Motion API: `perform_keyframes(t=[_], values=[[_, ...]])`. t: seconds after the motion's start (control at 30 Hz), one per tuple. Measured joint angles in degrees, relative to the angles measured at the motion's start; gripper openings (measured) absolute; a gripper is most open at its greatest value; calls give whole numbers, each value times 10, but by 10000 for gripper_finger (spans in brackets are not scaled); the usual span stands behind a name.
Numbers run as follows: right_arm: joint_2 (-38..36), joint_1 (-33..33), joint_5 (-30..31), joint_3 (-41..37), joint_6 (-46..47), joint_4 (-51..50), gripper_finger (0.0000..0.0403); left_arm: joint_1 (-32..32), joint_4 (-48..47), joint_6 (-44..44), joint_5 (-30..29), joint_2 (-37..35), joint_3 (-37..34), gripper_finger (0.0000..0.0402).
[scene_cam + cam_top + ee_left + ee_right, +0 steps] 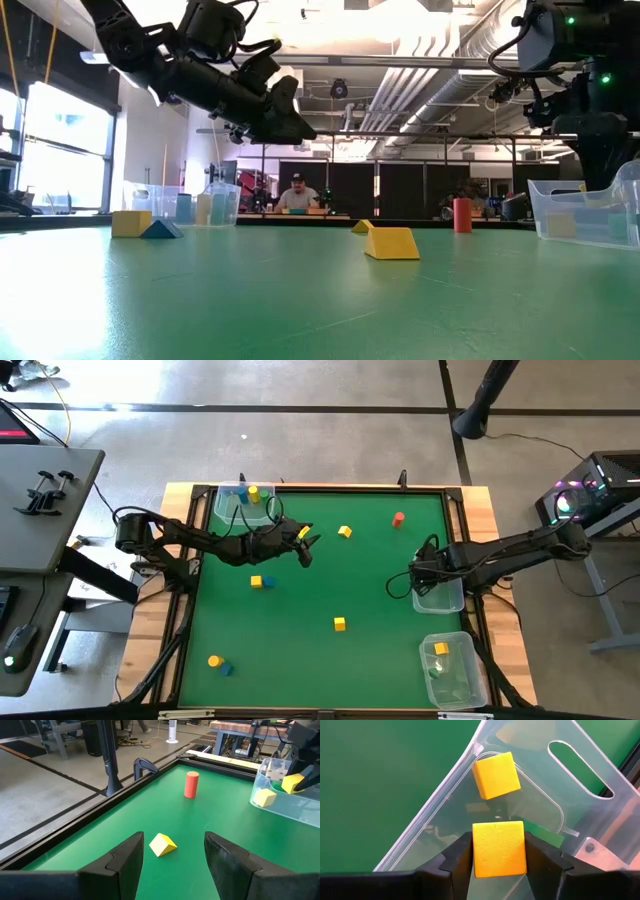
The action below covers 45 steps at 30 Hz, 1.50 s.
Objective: Sort blocks by size
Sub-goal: Put the top yellow cube block into the middle transparent bin, then put the bottom yellow triangular block into the bottom transparent bin
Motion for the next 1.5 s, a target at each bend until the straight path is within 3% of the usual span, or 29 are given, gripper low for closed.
perform_keyframes(t=[0.3,0.63,1.07,1.5], values=[[0,0,28,0,-10,0,162,0,0,0,0,0,0,192],[0,0,28,0,-33,13,207,0,-3,0,0,0,0,192],[-3,0,81,0,-78,17,209,-1,-4,0,0,0,0,192],[-72,10,118,12,-85,16,208,-1,-4,-1,0,0,0,192]])
